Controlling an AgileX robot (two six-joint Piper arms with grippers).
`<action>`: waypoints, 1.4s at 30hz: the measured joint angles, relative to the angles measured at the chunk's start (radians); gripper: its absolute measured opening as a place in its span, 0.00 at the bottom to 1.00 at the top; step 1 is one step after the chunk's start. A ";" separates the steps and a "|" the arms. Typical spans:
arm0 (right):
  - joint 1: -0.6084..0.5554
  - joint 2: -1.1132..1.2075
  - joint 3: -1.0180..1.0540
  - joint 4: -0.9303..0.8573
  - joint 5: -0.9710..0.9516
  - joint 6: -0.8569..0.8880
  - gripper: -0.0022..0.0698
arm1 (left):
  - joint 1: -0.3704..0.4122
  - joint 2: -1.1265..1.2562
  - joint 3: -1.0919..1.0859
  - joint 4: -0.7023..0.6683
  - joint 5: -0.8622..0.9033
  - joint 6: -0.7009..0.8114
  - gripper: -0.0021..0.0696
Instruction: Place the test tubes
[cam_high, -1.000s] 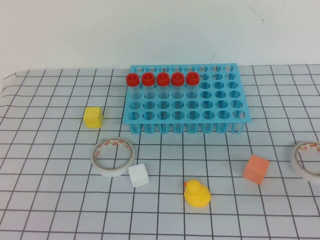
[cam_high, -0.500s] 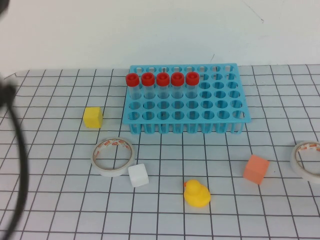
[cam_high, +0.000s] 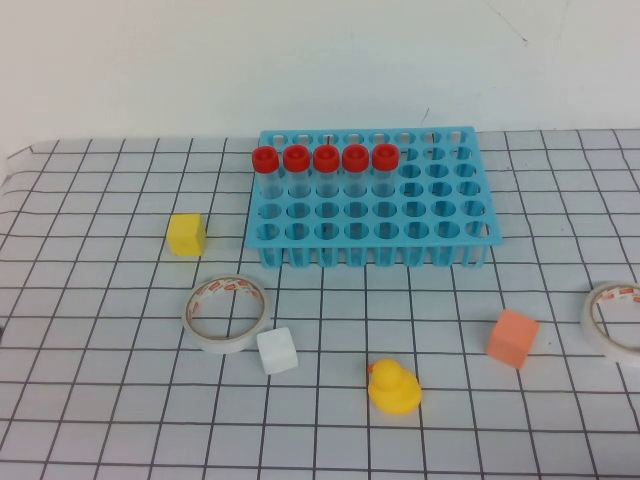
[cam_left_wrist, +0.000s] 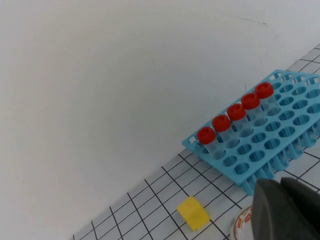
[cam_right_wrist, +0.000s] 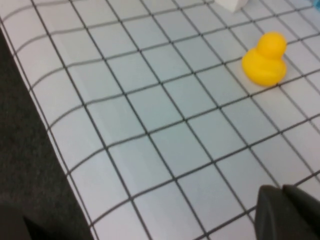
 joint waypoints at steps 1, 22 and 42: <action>0.000 0.000 0.008 0.000 0.000 0.000 0.03 | 0.000 -0.022 0.018 0.000 0.002 0.000 0.03; 0.000 0.000 0.025 0.000 0.104 0.000 0.03 | 0.000 -0.203 0.152 -0.027 0.104 -0.021 0.03; 0.000 0.000 0.025 0.000 0.104 0.000 0.03 | 0.081 -0.310 0.532 -0.148 -0.405 -0.053 0.03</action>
